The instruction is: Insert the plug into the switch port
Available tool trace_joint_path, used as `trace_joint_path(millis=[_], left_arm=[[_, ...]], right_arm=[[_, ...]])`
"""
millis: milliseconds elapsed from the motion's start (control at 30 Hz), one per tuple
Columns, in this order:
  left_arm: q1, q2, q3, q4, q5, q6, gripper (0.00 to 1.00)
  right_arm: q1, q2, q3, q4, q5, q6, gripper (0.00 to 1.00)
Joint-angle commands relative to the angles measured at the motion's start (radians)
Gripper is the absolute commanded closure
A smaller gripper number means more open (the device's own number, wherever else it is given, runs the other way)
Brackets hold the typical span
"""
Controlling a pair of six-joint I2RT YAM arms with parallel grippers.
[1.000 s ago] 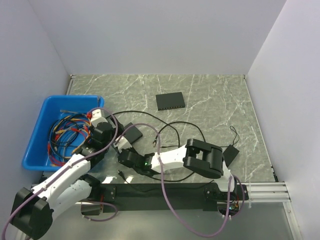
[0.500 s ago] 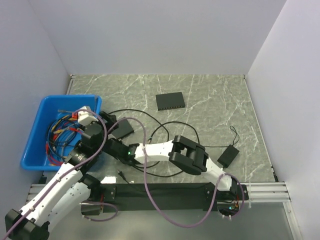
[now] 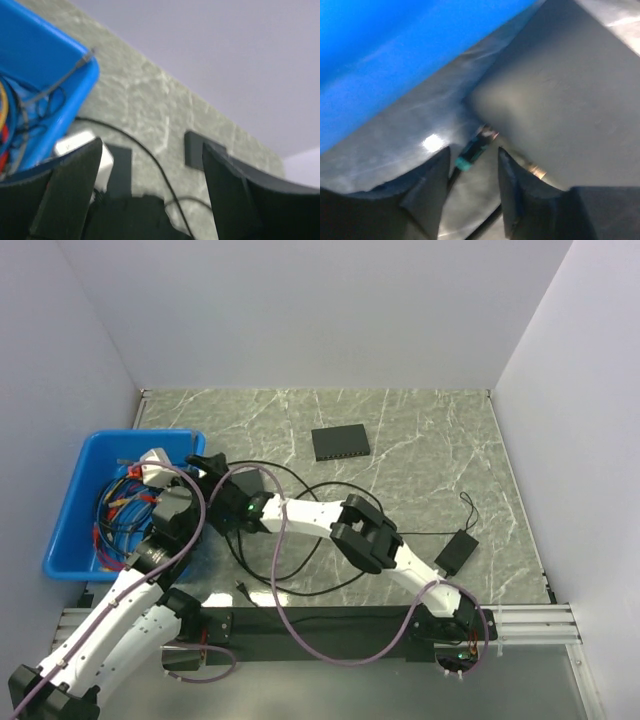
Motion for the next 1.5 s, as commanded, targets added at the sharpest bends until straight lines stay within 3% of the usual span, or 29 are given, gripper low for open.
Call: trace_joint_path(millis=[0, 100, 133, 400, 633, 833, 1000, 1167, 1300, 1467], left_arm=[[-0.076, 0.005, -0.044, -0.256, 0.211, -0.066, 0.14], [-0.076, 0.008, -0.041, -0.249, 0.209, -0.067, 0.14], [-0.074, 0.01, -0.037, -0.251, 0.206, -0.066, 0.14], [-0.076, 0.004, -0.017, -0.268, 0.178, -0.06, 0.14], [-0.077, 0.002, -0.013, -0.271, 0.175, -0.064, 0.14], [-0.079, 0.005, -0.023, -0.24, 0.21, -0.057, 0.15], [-0.083, 0.033, -0.052, -0.171, 0.267, -0.046, 0.15], [-0.085, 0.196, -0.038, -0.001, 0.31, -0.023, 0.14], [-0.089, 0.461, 0.116, 0.083, 0.43, 0.0, 0.16], [-0.207, 0.683, 0.247, 0.156, 0.516, 0.022, 0.16]], right_arm=[[-0.178, -0.073, -0.024, 0.167, -0.029, 0.108, 0.48], [-0.177, -0.133, -0.112, 0.191, -0.011, 0.109, 0.44], [-0.178, -0.167, -0.137, 0.192, -0.002, 0.112, 0.37], [-0.177, -0.375, -0.371, 0.25, 0.017, 0.117, 0.3], [-0.178, -0.53, -0.491, 0.25, 0.018, 0.125, 0.27], [-0.183, -0.694, -0.611, 0.224, 0.108, 0.122, 0.26], [-0.284, -0.843, -0.738, 0.151, 0.199, 0.207, 0.25], [-0.451, -0.96, -0.88, 0.145, 0.164, 0.29, 0.25], [-0.515, -1.006, -0.908, 0.103, 0.196, 0.312, 0.25], [-0.644, -1.075, -0.965, 0.036, 0.284, 0.401, 0.25]])
